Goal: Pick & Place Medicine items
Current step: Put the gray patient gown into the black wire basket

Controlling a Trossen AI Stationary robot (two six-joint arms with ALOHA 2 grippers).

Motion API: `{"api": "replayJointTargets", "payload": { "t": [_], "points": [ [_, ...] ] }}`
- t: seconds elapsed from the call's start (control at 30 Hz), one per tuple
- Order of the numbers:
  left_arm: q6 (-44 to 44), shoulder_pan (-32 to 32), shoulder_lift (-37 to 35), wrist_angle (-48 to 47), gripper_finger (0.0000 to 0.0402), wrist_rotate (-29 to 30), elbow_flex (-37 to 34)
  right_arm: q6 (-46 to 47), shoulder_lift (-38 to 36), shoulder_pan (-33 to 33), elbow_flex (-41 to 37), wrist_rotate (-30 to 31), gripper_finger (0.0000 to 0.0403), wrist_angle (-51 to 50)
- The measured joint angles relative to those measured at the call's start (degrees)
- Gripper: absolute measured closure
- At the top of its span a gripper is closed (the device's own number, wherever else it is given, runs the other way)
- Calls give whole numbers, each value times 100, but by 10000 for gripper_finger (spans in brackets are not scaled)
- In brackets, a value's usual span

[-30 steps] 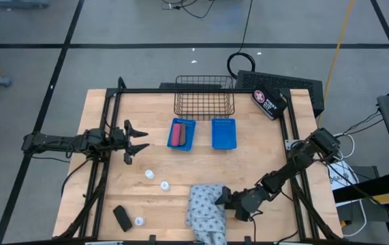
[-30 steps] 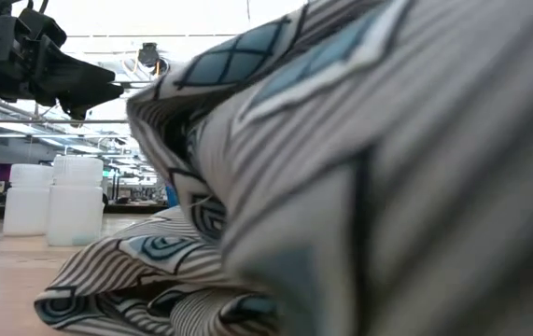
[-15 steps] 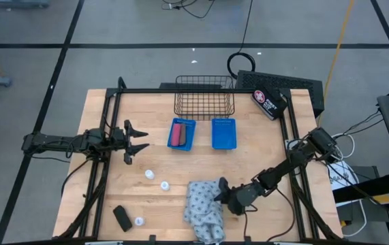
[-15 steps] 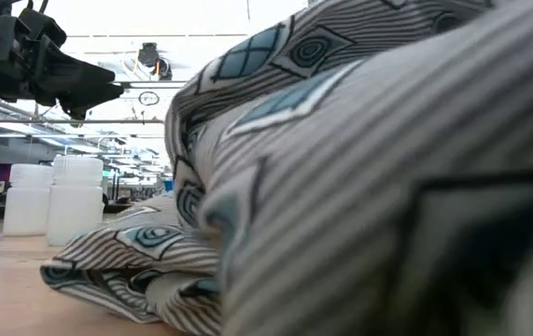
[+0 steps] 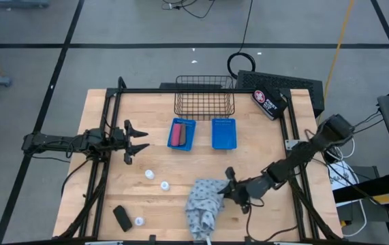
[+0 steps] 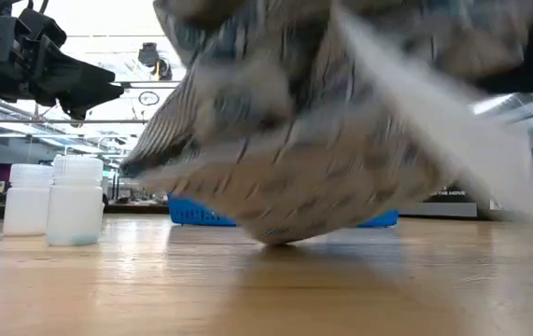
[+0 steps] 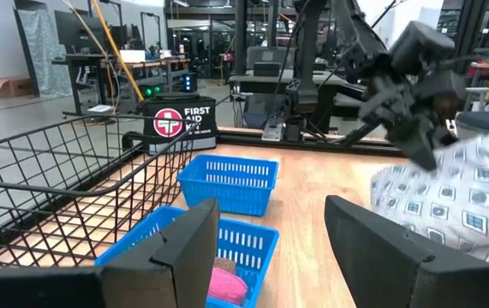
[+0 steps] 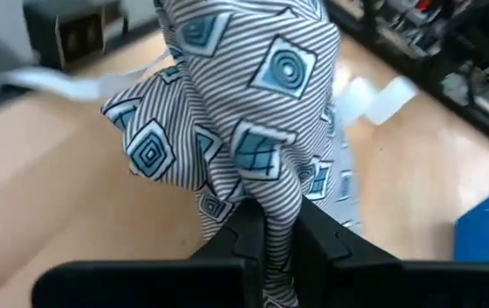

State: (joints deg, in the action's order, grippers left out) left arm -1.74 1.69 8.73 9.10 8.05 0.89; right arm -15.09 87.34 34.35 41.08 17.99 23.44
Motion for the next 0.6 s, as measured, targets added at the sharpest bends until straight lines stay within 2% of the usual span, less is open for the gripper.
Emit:
{"api": "replayJointTargets", "payload": {
  "t": [0.3,0.6],
  "points": [
    [0,0,0,6,179,0,0,31,-976,22,2,-4,385,-32],
    [0,0,0,4,179,0,0,-325,-1188,22,11,120,385,559]
  ]
}}
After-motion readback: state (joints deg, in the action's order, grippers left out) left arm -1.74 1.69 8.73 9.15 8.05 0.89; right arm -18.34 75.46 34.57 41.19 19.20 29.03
